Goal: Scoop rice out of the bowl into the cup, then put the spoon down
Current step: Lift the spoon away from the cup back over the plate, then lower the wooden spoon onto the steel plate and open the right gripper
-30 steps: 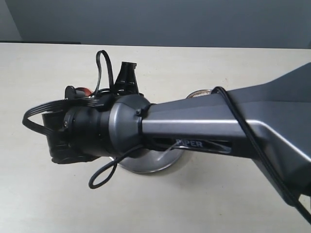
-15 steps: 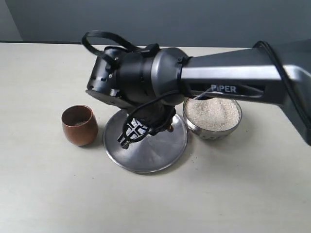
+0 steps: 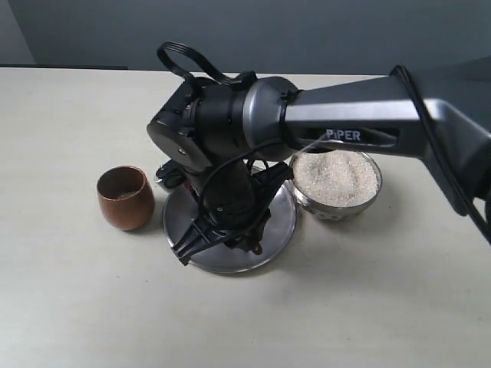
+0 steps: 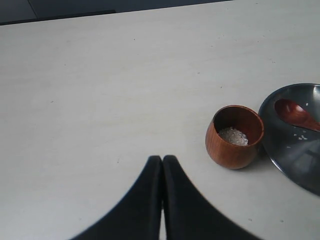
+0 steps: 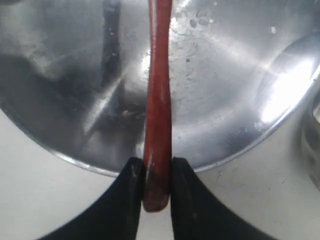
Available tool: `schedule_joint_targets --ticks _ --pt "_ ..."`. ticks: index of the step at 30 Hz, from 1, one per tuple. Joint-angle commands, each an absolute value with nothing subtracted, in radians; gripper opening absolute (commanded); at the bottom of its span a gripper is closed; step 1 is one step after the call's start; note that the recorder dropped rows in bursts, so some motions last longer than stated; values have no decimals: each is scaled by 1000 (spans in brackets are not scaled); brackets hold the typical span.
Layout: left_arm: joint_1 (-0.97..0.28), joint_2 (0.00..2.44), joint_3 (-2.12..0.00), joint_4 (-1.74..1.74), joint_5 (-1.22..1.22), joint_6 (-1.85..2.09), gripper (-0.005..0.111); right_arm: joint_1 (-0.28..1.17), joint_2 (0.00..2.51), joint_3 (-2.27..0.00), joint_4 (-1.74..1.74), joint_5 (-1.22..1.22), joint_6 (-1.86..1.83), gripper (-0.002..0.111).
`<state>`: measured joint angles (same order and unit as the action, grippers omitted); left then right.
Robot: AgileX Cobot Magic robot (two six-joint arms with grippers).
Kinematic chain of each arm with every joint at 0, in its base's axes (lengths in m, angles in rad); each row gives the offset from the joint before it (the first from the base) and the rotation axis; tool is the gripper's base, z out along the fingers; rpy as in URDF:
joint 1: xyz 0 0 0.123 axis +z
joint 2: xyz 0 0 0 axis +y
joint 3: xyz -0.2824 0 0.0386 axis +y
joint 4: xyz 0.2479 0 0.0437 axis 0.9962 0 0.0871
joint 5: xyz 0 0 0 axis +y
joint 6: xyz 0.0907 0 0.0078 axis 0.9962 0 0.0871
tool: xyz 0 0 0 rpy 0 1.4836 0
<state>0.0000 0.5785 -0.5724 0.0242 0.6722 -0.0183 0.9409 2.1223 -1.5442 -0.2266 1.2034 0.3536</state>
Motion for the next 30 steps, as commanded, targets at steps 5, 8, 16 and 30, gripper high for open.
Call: schedule_joint_targets --ticks 5,8,16,30 --pt "-4 582 -579 28 658 -18 0 904 2168 -1540 -247 1187 344 -1" --pt "-4 582 -579 28 658 -18 0 904 2168 -1540 -280 1166 403 -1" --pt "-4 582 -579 28 658 -18 0 904 2168 -1540 -305 1157 418 20" --pt "-4 582 -579 28 658 -18 0 904 1971 -1540 -442 1221 352 49"
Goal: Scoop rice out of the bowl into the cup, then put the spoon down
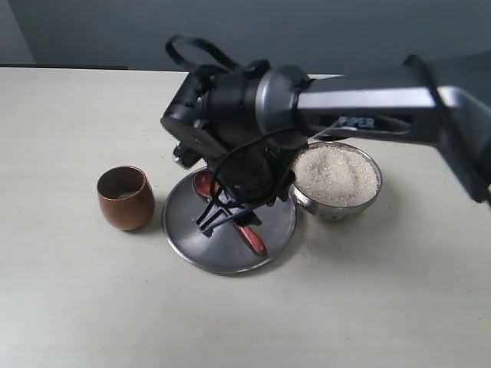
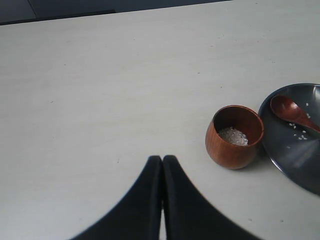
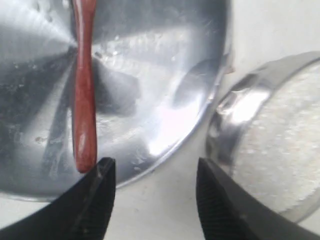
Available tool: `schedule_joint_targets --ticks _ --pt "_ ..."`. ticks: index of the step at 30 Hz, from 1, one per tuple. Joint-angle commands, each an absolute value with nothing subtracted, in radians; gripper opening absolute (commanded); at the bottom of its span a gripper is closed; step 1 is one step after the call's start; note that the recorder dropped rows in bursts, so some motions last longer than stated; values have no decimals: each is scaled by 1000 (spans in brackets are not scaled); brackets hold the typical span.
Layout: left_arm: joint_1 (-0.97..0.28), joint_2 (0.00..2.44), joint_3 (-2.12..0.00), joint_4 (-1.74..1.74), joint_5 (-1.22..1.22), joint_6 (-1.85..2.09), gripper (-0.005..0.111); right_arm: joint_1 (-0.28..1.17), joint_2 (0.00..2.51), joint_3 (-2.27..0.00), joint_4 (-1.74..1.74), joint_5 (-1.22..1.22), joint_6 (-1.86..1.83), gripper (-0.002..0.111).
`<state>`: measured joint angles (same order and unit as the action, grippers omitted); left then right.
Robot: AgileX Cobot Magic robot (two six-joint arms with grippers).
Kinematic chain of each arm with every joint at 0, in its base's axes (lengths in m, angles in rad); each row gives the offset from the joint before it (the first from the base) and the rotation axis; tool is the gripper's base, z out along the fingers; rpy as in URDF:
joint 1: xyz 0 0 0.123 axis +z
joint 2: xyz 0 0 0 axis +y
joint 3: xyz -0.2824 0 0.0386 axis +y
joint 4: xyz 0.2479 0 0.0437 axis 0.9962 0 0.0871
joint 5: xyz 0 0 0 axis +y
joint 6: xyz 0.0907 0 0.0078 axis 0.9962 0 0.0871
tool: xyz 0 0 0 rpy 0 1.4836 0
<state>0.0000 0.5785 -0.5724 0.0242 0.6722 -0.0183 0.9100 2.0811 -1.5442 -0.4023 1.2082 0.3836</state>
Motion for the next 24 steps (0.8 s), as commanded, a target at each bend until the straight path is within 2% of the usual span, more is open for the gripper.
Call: schedule_joint_targets --ticks 1,10,24 --pt "-4 582 -579 28 658 -18 0 902 1939 -1540 -446 1221 348 49" --pt "-4 582 -579 28 658 -18 0 806 1713 -1540 -444 1221 351 49" --pt "-4 582 -579 28 658 -18 0 650 1518 -1540 -515 1221 374 49"
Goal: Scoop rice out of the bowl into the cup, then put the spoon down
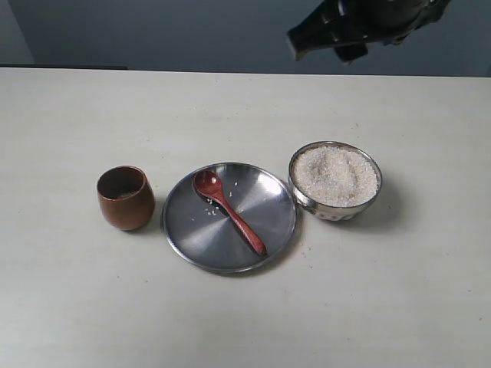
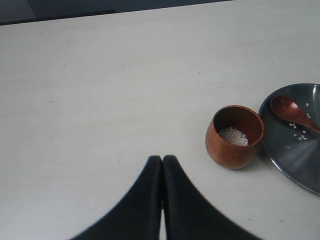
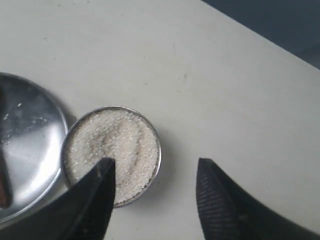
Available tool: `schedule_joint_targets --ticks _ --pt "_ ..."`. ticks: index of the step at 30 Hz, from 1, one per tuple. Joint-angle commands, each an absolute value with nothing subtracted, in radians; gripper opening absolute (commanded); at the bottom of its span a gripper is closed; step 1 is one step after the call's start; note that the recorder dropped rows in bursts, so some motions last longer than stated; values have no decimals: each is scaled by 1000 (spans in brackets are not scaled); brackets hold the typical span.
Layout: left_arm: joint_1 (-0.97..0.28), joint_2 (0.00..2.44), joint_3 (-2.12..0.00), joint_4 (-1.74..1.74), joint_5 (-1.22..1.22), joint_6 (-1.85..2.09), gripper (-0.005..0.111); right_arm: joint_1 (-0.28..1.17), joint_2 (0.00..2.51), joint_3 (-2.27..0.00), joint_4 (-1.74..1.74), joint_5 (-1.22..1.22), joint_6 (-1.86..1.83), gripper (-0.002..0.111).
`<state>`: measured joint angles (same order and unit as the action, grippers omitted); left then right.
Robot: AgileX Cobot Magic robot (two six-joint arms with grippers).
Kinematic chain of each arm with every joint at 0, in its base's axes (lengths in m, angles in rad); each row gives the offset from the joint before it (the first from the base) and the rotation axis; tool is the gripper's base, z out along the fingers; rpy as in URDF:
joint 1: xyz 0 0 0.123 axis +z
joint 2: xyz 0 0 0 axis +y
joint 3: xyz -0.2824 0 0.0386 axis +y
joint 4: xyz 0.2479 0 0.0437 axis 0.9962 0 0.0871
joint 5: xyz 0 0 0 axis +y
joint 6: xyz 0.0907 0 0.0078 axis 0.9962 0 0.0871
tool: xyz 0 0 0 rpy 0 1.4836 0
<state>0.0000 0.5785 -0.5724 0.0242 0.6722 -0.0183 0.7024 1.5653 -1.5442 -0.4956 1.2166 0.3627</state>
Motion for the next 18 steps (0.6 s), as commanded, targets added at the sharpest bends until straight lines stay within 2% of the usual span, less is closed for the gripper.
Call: schedule_joint_targets --ticks 1,10,14,18 --pt "-4 582 -579 28 658 -18 0 635 1507 -1540 -515 1221 374 49" --pt "-4 582 -579 28 658 -18 0 516 1404 -1481 -552 1221 378 49" --pt "-4 582 -579 28 658 -18 0 464 1304 -1317 -576 1207 378 49" --pt "-4 582 -579 28 658 -18 0 418 1182 -1111 -579 1053 378 49"
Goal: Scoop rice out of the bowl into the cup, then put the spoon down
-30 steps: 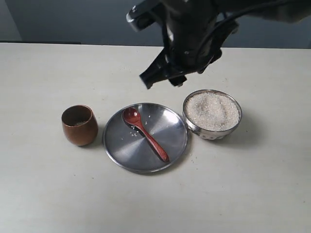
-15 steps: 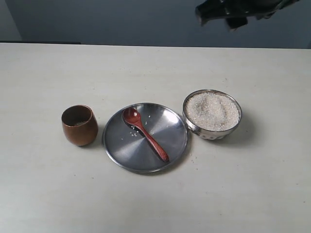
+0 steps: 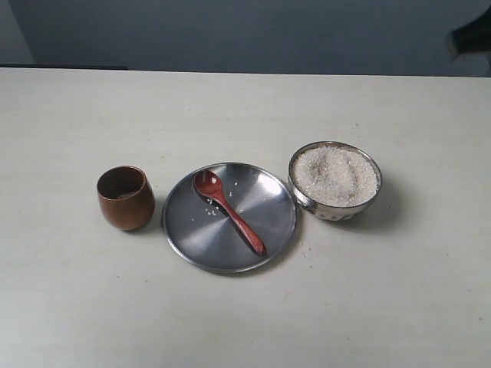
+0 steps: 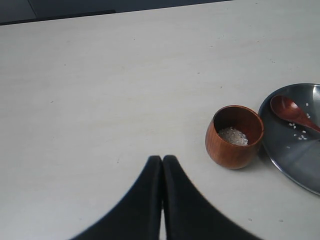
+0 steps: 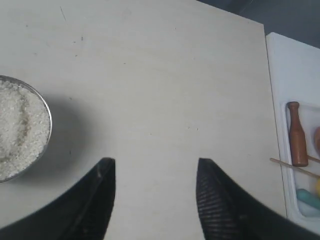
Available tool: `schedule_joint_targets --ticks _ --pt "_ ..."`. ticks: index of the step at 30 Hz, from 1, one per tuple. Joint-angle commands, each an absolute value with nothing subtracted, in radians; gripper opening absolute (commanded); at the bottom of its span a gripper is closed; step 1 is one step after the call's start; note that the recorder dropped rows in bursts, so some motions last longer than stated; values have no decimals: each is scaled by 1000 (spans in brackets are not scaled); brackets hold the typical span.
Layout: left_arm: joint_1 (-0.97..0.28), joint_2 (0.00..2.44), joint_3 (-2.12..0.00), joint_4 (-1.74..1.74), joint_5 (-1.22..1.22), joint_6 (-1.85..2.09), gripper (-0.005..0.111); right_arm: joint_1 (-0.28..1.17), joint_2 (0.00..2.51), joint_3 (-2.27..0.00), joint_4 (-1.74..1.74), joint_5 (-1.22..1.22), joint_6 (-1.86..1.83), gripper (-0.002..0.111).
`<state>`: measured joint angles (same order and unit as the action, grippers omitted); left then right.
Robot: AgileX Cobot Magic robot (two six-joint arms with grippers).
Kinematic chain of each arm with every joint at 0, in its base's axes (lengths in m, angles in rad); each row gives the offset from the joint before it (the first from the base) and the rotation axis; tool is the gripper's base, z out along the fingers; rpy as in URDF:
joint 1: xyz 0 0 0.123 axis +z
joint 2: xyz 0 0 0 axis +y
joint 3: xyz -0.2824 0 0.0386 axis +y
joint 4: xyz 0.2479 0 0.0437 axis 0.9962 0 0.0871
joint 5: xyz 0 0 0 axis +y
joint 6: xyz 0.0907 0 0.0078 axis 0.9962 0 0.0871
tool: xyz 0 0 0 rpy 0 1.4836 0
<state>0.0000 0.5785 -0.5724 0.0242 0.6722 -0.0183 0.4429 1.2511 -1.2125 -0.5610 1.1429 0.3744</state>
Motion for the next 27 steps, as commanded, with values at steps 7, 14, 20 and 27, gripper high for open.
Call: schedule_joint_targets --ticks 7,14,20,27 --pt "-4 582 -579 28 658 -18 0 418 972 -711 -619 766 521 49" --pt "-4 582 -579 28 658 -18 0 418 895 -459 -672 687 588 49" --pt "-4 582 -579 28 658 -18 0 418 881 -430 -656 699 591 49" --pt "-4 582 -579 28 658 -18 0 418 881 -430 -656 692 591 49"
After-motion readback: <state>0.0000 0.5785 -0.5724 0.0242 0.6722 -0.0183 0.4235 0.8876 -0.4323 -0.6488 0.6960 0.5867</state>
